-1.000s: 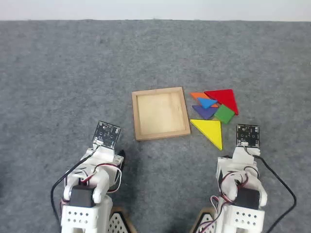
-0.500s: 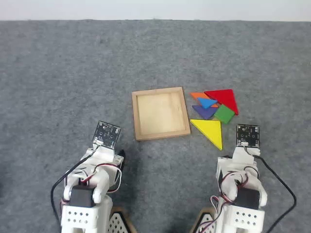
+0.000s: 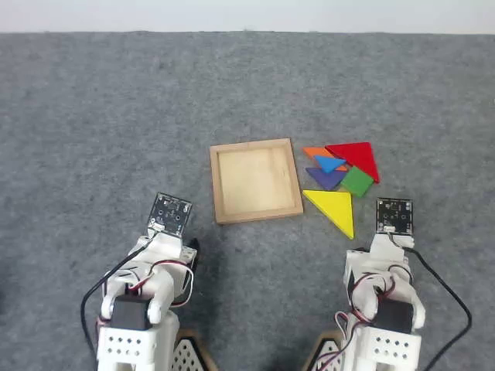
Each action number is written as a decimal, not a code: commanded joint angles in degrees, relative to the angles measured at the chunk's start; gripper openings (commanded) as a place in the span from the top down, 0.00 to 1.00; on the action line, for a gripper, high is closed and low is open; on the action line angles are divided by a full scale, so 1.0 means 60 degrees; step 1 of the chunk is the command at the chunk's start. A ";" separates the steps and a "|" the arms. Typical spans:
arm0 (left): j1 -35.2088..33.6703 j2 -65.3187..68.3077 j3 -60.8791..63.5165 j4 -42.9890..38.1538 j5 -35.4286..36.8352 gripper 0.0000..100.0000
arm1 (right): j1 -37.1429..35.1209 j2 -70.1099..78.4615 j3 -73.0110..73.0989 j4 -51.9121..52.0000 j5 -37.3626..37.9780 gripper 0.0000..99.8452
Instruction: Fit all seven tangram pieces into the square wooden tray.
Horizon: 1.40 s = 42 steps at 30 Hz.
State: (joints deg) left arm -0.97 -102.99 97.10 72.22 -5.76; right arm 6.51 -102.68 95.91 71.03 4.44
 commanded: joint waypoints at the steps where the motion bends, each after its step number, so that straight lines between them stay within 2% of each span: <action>1: -0.0044 -0.0190 -0.0095 0.0029 0.0073 0.86 | 0.0110 -0.0139 0.0088 0.0081 0.0073 0.98; 23: -0.0044 -0.0190 -0.0095 0.0029 0.0073 0.86 | -0.0359 -0.0198 0.0073 0.0315 0.0176 0.98; 25: -0.0044 -0.0190 -0.0095 0.0029 0.0073 0.86 | 0.0051 -0.0198 -0.0088 0.0168 0.1099 0.98; 29: -0.0044 -0.0190 -0.0095 0.0029 0.0073 0.86 | 0.1092 -0.0154 -0.1231 -0.0667 0.4645 0.98; 30: -0.0044 -0.0190 -0.0095 0.0029 0.0073 0.86 | 0.1267 -0.0095 -0.1626 -0.0667 0.4791 0.98; 33: -0.0044 -0.0190 -0.0095 0.0029 0.0073 0.86 | 0.1238 -0.0051 -0.2799 -0.0271 0.3883 0.98; 36: -0.0044 -0.0190 -0.0095 0.0029 0.0073 0.86 | 0.0623 0.0711 -0.3751 -0.0051 0.3810 0.96; 42: -0.0044 -0.0190 -0.0095 0.0029 0.0073 0.86 | -0.0051 0.5824 -0.5758 -0.1106 0.3253 0.95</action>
State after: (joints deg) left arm -0.97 -102.99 97.10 72.22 -5.76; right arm 7.82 -85.01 70.15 67.78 26.07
